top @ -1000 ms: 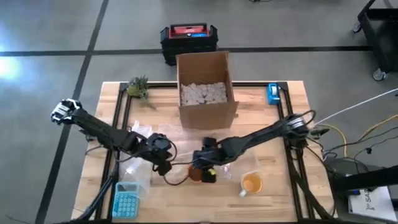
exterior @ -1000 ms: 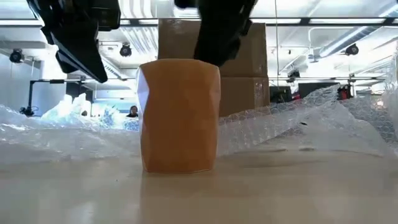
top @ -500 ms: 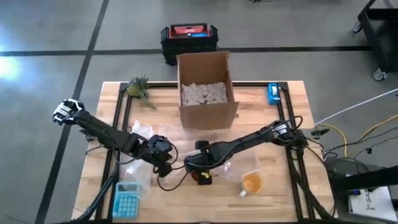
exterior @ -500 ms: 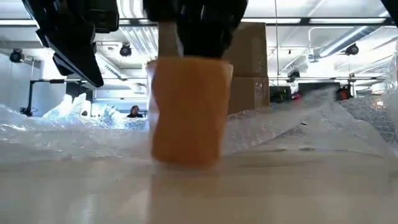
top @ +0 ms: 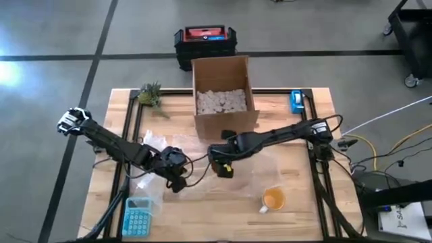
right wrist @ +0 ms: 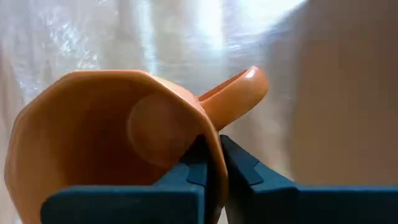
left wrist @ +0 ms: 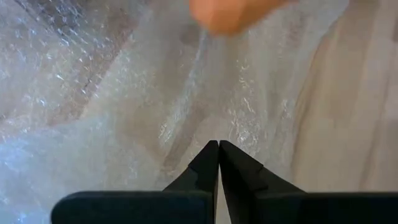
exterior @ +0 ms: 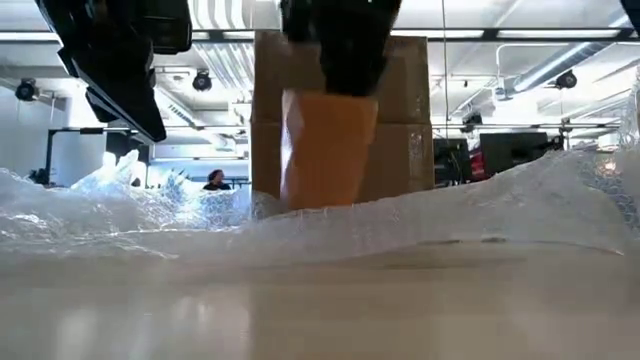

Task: Wrap mug
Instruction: Wrap the orange mug with bubble wrap

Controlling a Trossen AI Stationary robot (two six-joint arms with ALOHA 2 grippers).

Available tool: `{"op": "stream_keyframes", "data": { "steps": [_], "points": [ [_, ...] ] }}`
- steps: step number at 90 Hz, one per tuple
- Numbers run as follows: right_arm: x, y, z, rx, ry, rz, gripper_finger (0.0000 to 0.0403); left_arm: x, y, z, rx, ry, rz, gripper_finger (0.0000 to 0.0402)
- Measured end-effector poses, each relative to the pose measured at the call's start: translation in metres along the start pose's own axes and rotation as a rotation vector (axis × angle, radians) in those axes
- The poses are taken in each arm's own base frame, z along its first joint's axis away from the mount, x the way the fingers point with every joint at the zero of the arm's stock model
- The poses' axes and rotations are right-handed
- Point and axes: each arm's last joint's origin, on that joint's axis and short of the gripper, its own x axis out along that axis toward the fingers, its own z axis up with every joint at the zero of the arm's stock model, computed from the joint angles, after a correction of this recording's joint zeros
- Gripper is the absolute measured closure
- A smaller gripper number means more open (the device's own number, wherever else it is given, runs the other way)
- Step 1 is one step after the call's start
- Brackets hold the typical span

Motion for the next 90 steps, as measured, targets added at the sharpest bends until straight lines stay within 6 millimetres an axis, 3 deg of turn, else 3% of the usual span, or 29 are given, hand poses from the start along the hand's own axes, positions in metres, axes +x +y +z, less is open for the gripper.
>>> {"op": "stream_keyframes", "data": {
  "steps": [5,16,30,38,49,59,70,76,90],
  "points": [
    [0.011,0.000,-0.005,0.001,0.025,-0.005,0.0401,0.000,0.000,0.000,-0.001,0.001,0.000,0.0402],
    [0.015,0.000,-0.004,0.035,-0.015,-0.015,0.0394,0.000,0.000,0.000,-0.004,-0.002,-0.003,0.0402],
    [0.014,0.000,-0.005,0.037,-0.017,-0.013,0.0346,0.000,-0.001,0.001,-0.006,-0.006,-0.007,0.0402],
    [-0.001,-0.003,-0.003,0.028,-0.007,-0.009,0.0306,0.000,-0.001,0.001,-0.006,-0.008,-0.009,0.0402],
    [-0.042,-0.008,-0.006,0.016,0.014,-0.005,0.0255,0.000,-0.001,0.001,-0.008,-0.009,-0.010,0.0402],
    [-0.078,-0.011,-0.027,0.010,0.069,-0.016,0.0221,0.000,-0.001,0.001,-0.009,-0.010,-0.012,0.0402],
    [-0.104,-0.009,-0.065,0.009,0.083,-0.017,0.0198,0.000,-0.001,0.001,-0.010,-0.013,-0.015,0.0402],
    [-0.105,-0.010,-0.088,0.027,0.074,-0.011,0.0190,0.000,-0.001,0.001,-0.010,-0.013,-0.015,0.0402],
    [-0.087,-0.007,-0.138,0.031,0.104,-0.007,0.0183,0.000,-0.002,0.002,-0.011,-0.016,-0.017,0.0402]
  ]
}}
